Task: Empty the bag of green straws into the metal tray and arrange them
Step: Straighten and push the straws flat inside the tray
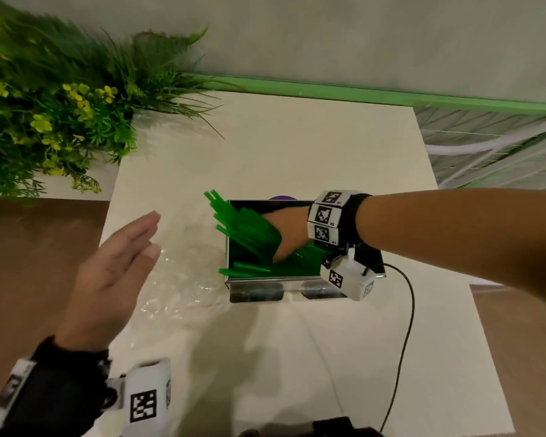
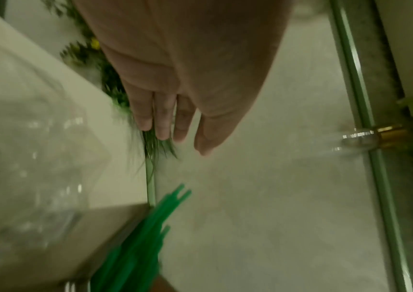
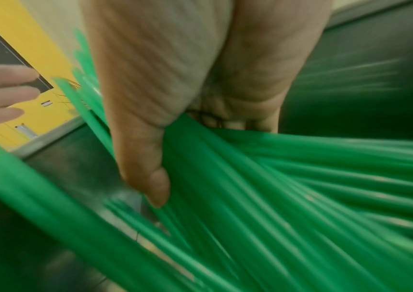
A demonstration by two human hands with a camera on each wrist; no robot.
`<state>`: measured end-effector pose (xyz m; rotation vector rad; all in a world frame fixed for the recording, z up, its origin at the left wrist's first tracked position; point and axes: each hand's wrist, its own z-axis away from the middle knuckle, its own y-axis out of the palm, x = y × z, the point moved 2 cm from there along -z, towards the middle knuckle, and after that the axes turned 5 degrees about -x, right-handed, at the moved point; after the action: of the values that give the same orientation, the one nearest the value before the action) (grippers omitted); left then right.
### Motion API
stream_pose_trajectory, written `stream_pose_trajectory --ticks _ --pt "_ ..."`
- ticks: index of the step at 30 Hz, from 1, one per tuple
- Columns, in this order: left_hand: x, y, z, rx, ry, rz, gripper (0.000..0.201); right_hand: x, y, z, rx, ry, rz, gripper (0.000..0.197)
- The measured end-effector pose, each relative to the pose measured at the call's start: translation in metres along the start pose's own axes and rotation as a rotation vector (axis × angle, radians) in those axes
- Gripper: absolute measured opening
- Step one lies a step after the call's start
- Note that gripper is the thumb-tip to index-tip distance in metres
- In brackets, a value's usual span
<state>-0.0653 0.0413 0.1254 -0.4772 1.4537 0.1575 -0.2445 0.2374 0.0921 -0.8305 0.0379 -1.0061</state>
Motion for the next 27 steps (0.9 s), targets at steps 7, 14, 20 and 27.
stream_pose_trajectory --ticks 7,14,20,27 --pt "-0.014 0.056 -0.029 0.271 0.071 -0.147 0.055 0.007 -0.018 0.009 -0.034 -0.042 0.038 0.052" --pt "0.001 0.067 -0.023 0.350 0.012 -0.107 0.049 0.018 -0.039 0.011 0.015 -0.078 0.118 0.050" --pt "0.014 0.065 -0.019 0.328 -0.035 -0.023 0.036 0.014 -0.026 0.013 -0.006 -0.100 0.085 0.076" --pt "0.008 0.072 -0.020 0.416 0.019 -0.179 0.056 -0.017 -0.026 0.026 0.012 0.033 0.322 0.092"
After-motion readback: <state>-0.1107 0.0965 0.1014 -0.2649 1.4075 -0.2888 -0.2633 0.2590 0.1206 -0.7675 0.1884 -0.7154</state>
